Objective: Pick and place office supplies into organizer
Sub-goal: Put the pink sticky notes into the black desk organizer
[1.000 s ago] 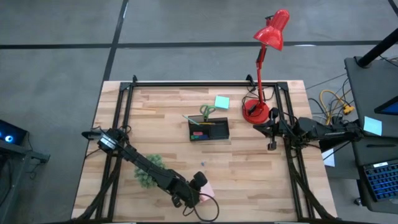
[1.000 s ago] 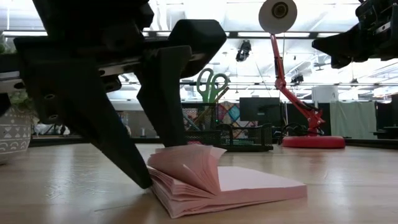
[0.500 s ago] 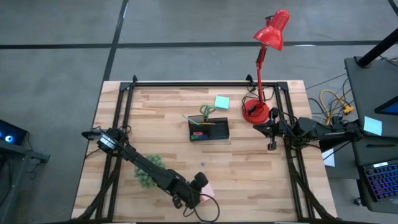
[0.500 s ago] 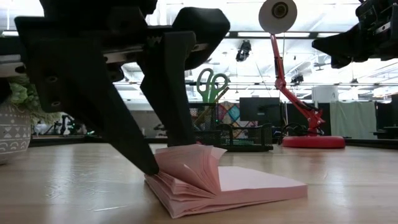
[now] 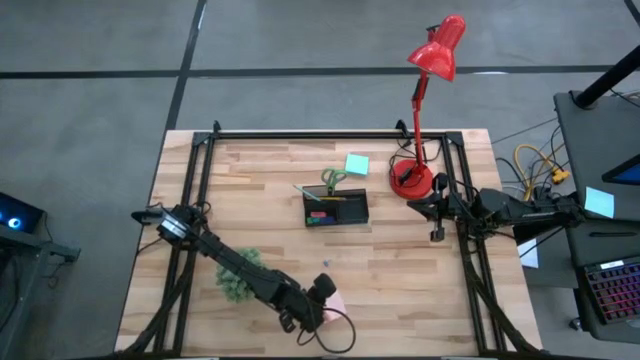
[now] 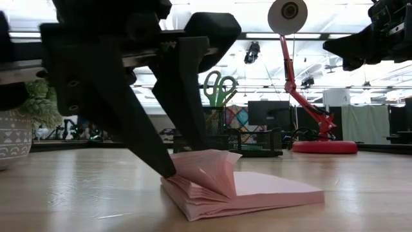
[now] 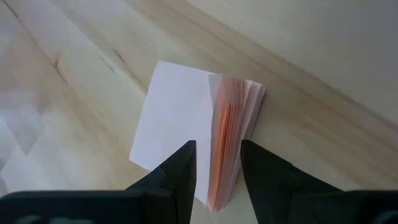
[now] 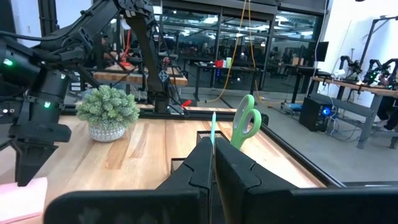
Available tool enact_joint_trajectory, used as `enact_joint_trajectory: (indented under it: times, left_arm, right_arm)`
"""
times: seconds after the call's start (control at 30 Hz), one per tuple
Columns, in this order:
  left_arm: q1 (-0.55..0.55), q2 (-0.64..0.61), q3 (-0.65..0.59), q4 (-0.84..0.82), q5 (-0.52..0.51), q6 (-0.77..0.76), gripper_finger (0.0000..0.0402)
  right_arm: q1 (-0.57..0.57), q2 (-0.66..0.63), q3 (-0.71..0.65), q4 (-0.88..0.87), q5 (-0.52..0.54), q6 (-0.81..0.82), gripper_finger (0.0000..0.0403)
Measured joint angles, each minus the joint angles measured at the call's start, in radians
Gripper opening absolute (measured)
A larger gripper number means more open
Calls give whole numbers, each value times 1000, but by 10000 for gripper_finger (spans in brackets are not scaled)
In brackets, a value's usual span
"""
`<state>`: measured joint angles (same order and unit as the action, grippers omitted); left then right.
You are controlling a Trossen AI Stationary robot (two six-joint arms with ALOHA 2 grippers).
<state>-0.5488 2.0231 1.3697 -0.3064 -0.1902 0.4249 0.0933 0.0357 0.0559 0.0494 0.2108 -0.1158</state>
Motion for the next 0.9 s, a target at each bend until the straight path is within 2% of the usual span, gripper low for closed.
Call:
enact_joint_trajectory:
  times: [0.9]
  left_arm:
    - [44,13,-3,8,88,-2,111]
  right_arm:
    - [0,0,0,0,0,-9,9]
